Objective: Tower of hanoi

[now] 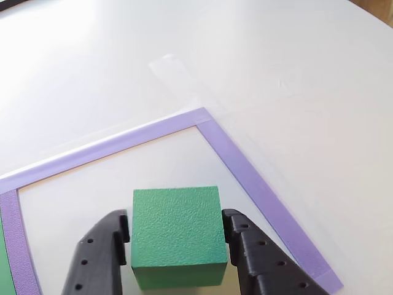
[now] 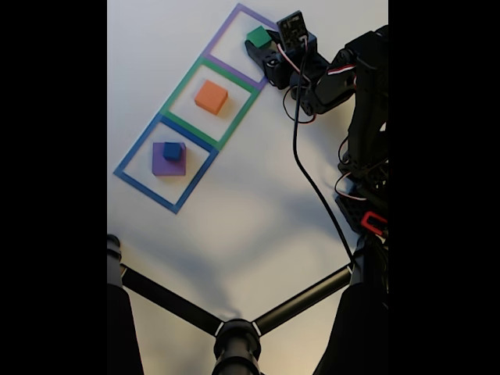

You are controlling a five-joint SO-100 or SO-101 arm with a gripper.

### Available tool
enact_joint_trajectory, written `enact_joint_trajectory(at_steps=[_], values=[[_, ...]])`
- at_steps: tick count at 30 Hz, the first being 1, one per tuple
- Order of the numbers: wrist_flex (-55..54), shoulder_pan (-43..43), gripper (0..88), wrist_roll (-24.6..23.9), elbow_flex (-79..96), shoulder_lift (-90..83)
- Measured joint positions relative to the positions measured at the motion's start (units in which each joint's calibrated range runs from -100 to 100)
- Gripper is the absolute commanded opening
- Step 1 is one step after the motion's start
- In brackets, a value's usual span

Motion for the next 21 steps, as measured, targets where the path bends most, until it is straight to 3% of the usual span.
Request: enact_joint_trajectory(at_steps=[12,15,17,21], values=[[2.2,0.3,26.3,0.0,0.0,-2.7],[10.8,0.3,25.8,0.0,-0.7,-10.0],[19.1,0.3,16.1,0.0,-1.6,-16.1],[36.8,0.2,9.2,0.0,-5.6,-28.7]])
